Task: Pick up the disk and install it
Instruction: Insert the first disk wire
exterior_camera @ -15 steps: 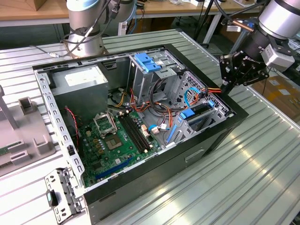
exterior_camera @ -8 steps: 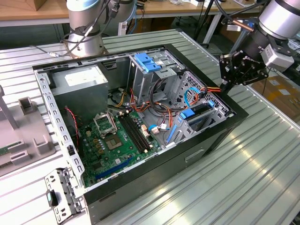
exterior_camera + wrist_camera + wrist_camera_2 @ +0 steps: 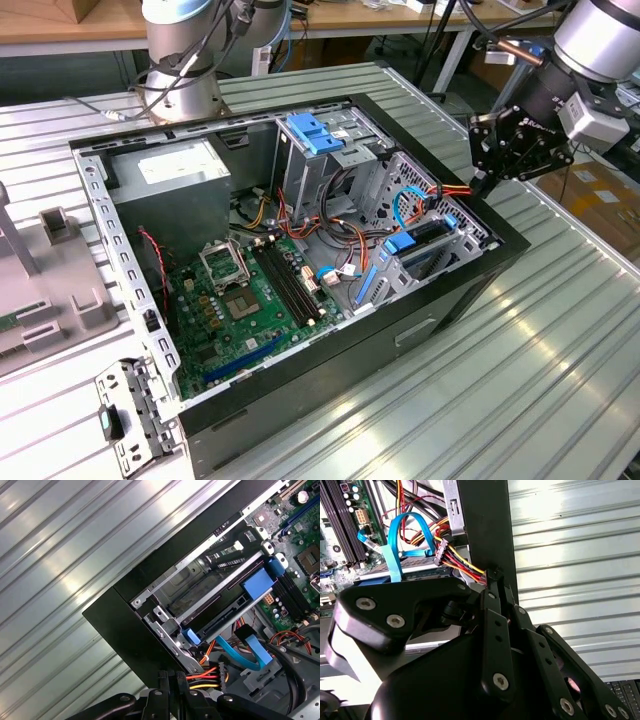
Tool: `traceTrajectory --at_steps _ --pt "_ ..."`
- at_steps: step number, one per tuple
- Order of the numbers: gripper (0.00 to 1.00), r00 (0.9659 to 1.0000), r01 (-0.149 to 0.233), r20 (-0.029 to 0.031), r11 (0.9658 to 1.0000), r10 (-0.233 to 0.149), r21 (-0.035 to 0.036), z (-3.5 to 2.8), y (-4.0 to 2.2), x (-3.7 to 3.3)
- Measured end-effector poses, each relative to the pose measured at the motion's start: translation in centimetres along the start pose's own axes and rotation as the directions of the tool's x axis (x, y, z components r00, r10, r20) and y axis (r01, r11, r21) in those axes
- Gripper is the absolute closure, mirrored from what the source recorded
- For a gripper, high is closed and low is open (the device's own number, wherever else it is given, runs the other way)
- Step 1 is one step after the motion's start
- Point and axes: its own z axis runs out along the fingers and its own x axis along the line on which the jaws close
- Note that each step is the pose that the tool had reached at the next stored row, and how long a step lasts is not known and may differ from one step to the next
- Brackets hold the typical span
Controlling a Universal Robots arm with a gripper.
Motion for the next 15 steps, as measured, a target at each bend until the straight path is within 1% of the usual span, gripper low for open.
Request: traceTrajectory --at_steps 4,11,15 --pt "0.83 1.0000 0.000 -0.0001 1.0000 0.000 -0.0001 -0.01 0.06 -0.07" --pt "0.83 1.0000 0.000 0.0000 1.0000 0.000 0.0000 0.00 0.55 -0.65" --pt "0.83 1.0000 0.000 0.0000 1.0000 0.000 0.0000 0.00 0.67 -0.80"
